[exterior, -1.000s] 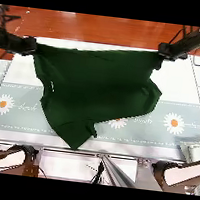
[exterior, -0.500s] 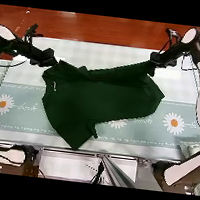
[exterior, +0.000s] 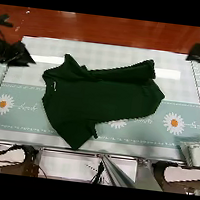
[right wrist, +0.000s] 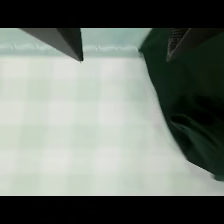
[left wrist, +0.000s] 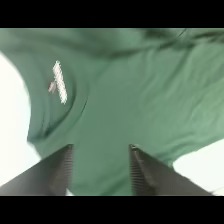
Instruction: Fold the shirts.
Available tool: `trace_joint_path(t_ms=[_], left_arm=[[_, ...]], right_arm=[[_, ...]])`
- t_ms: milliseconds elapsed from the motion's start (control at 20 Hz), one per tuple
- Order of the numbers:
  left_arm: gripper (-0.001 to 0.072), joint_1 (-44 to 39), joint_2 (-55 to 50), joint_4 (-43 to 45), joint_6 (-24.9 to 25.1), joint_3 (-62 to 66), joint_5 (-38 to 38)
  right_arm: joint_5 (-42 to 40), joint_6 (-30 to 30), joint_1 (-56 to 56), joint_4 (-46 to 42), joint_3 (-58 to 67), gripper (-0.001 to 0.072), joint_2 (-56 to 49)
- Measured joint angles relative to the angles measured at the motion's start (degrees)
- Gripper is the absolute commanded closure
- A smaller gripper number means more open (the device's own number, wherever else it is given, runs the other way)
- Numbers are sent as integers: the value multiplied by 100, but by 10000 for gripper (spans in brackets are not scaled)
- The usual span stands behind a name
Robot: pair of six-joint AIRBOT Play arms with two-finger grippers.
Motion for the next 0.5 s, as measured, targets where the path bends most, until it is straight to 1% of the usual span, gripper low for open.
trace_joint_path(t_ms=[150, 300, 500], left_arm=[[9, 28, 691, -15, -13, -1399, 52], [9, 42, 1121, -20, 94, -2879, 302], [9, 35, 1340, -76, 234, -4474, 732]], right_arm=[[431, -22, -789, 424, -352, 120, 162], [636, -48, -1346, 887, -859, 120, 247], [511, -131, -1637, 1150, -1467, 121, 295]])
